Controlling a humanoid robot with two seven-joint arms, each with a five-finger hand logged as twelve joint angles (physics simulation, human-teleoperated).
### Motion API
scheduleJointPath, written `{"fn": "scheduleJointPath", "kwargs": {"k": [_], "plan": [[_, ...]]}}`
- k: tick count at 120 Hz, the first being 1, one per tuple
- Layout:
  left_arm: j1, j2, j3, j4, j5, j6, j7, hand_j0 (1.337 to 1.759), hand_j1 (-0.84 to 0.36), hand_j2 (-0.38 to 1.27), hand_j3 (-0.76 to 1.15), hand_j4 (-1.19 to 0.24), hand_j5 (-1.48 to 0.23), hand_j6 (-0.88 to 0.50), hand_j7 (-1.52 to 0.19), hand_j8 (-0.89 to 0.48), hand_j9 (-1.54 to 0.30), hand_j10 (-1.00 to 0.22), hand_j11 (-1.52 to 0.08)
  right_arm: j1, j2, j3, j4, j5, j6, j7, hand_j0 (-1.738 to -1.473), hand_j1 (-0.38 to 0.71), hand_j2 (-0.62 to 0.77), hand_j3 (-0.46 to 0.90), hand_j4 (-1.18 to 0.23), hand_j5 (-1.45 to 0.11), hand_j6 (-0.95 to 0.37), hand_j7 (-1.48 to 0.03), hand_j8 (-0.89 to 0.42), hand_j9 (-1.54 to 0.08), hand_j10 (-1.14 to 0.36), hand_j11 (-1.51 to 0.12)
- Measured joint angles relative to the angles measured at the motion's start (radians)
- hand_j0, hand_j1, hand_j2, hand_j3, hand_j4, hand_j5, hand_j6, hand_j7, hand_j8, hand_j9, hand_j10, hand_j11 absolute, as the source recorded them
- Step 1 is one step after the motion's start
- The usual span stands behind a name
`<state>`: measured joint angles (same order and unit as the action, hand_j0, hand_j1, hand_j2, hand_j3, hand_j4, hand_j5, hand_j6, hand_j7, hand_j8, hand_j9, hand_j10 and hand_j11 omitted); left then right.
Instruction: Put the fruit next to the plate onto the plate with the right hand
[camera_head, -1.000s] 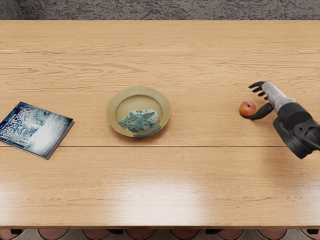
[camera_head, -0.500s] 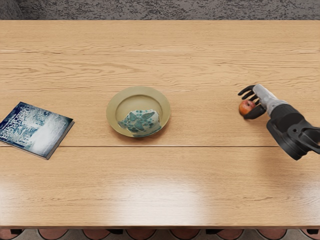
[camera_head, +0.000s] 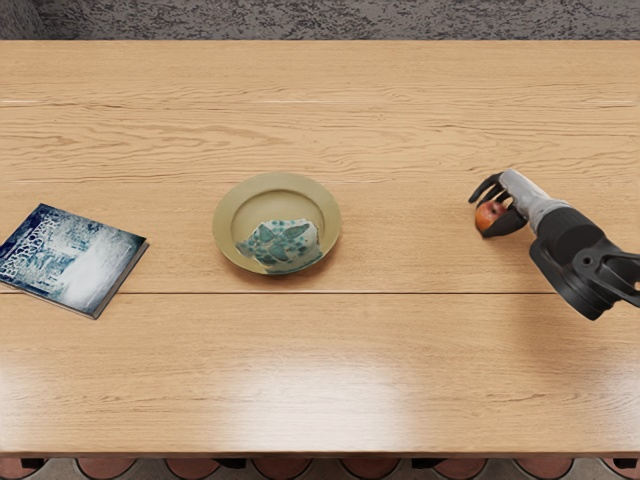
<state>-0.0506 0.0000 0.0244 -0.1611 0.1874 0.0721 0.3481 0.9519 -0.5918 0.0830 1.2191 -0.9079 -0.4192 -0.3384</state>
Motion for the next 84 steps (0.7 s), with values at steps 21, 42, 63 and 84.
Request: {"fn": "scheduleJointPath", "kwargs": {"k": [21, 42, 63, 84], "plan": [[0.000, 0.000, 0.001, 0.000, 0.000, 0.000, 0.000, 1.658, 0.33, 0.00, 0.00, -0.02, -0.02, -0.02, -0.02, -0.02, -0.02, -0.02, -0.02, 0.000, 0.000, -0.001, 0.002, -0.003, 0.001, 0.001, -1.656, 0.21, 0.24, -0.03, -0.71, -0.89, -0.68, -0.91, -0.52, -0.91, -0.62, -0.92], [0.000, 0.000, 0.000, 0.000, 0.001, 0.000, 0.000, 1.658, 0.33, 0.00, 0.00, -0.02, -0.02, -0.02, -0.02, -0.02, -0.02, -0.02, -0.02, -0.001, 0.000, -0.002, 0.007, -0.003, 0.002, 0.002, -1.677, 0.21, 0.18, -0.01, -0.73, -0.95, -0.72, -0.95, -0.47, -0.97, -0.56, -0.99], [0.000, 0.000, 0.001, 0.000, 0.000, 0.000, 0.000, 1.658, 0.33, 0.00, 0.00, -0.02, -0.02, -0.02, -0.02, -0.02, -0.02, -0.02, -0.02, 0.005, -0.010, -0.002, 0.026, 0.001, 0.000, -0.005, -1.654, 0.21, 0.25, 0.00, -0.75, -0.96, -0.74, -0.97, -0.51, -0.98, -0.56, -1.00], [0.000, 0.000, 0.001, 0.000, 0.000, 0.000, 0.000, 1.658, 0.33, 0.00, 0.00, -0.02, -0.02, -0.02, -0.02, -0.02, -0.02, -0.02, -0.02, 0.028, -0.033, -0.002, 0.066, 0.004, 0.000, -0.031, -1.652, 0.21, 0.25, 0.00, -0.77, -1.00, -0.73, -1.00, -0.48, -1.00, -0.54, -1.02]]}}
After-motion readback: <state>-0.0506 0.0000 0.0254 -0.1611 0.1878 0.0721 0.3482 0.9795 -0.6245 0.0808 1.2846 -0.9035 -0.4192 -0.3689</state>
